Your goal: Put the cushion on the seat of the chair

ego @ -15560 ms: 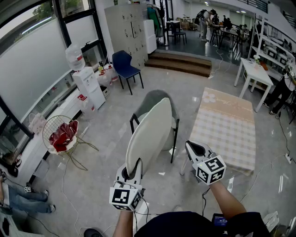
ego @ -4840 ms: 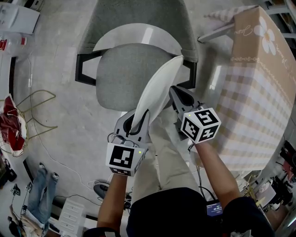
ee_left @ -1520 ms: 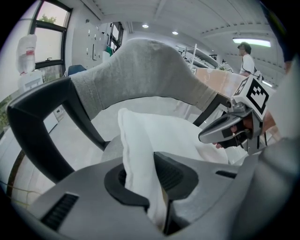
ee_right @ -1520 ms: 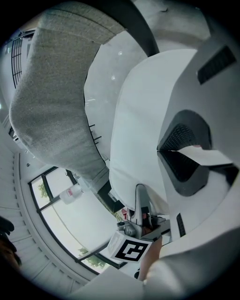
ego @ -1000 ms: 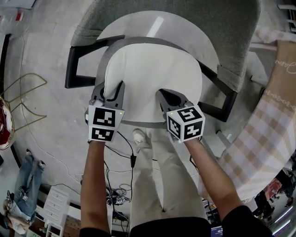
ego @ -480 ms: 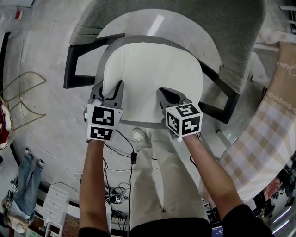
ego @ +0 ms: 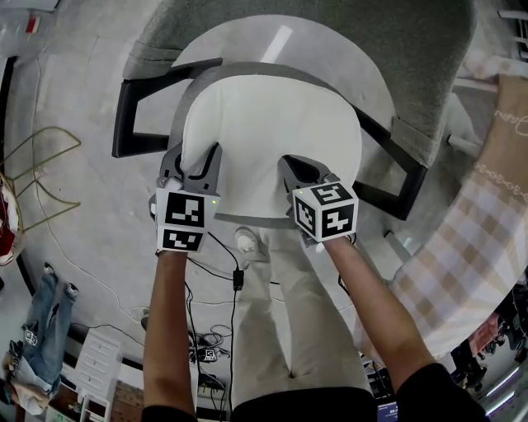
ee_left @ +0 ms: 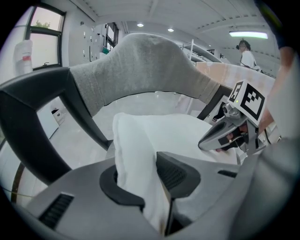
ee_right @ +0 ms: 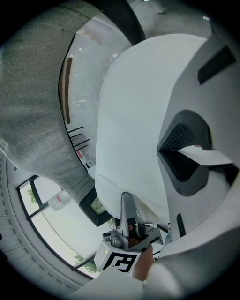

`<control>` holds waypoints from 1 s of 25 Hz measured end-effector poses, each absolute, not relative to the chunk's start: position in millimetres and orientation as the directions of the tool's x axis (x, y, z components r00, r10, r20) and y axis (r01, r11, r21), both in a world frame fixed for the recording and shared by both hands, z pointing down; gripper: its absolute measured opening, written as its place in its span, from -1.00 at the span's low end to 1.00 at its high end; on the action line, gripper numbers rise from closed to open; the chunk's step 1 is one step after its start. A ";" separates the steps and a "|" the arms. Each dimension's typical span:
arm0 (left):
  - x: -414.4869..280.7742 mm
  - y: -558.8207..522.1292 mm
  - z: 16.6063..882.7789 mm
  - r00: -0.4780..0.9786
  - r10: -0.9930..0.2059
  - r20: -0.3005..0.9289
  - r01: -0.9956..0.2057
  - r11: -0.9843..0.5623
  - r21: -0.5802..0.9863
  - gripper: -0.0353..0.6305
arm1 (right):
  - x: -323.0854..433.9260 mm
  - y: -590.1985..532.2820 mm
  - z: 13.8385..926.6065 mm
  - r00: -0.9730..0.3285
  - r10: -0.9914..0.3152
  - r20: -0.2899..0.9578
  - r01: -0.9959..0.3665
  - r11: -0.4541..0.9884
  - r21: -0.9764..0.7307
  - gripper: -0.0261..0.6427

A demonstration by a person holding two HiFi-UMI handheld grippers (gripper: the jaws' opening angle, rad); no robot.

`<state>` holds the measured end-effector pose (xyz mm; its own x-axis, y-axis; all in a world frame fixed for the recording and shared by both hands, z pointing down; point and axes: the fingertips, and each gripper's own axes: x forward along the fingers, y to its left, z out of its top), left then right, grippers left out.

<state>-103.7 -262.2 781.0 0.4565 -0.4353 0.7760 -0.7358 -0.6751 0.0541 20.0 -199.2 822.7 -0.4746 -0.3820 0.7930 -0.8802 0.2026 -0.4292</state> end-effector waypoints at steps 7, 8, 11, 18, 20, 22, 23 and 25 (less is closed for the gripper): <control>-104.8 -261.8 772.7 0.444 -0.490 0.751 -0.729 -0.684 -0.016 -0.50 | 19.8 -198.5 823.6 -0.465 -0.383 0.798 -0.885 0.207 -0.417 -0.87; -104.9 -261.5 772.8 0.435 -0.498 0.750 -0.729 -0.684 -0.031 -0.49 | 19.9 -198.5 823.7 -0.463 -0.383 0.799 -0.886 0.207 -0.415 -0.87; -106.8 -261.7 771.9 0.423 -0.518 0.744 -0.737 -0.674 -0.051 -0.45 | 19.6 -198.7 824.0 -0.459 -0.385 0.801 -0.888 0.208 -0.409 -0.87; -121.9 -270.0 768.0 0.376 -0.580 0.723 -0.793 -0.605 -0.073 0.14 | 19.5 -198.9 825.2 -0.449 -0.390 0.804 -0.893 0.213 -0.396 -0.87; -125.7 -270.1 768.1 0.373 -0.581 0.724 -0.796 -0.601 -0.072 0.24 | 19.1 -198.9 825.1 -0.446 -0.392 0.805 -0.895 0.215 -0.391 -0.87; -127.6 -270.0 764.7 0.365 -0.598 0.714 -0.786 -0.609 -0.108 0.29 | 18.7 -199.0 825.2 -0.444 -0.394 0.805 -0.896 0.219 -0.387 -0.87; -127.9 -270.3 762.5 0.362 -0.608 0.707 -0.783 -0.610 -0.123 0.31 | 18.5 -199.1 825.4 -0.443 -0.393 0.806 -0.896 0.221 -0.385 -0.87; -126.7 -271.2 759.7 0.365 -0.617 0.697 -0.783 -0.609 -0.128 0.33 | 18.4 -199.5 825.7 -0.441 -0.394 0.807 -0.897 0.223 -0.382 -0.87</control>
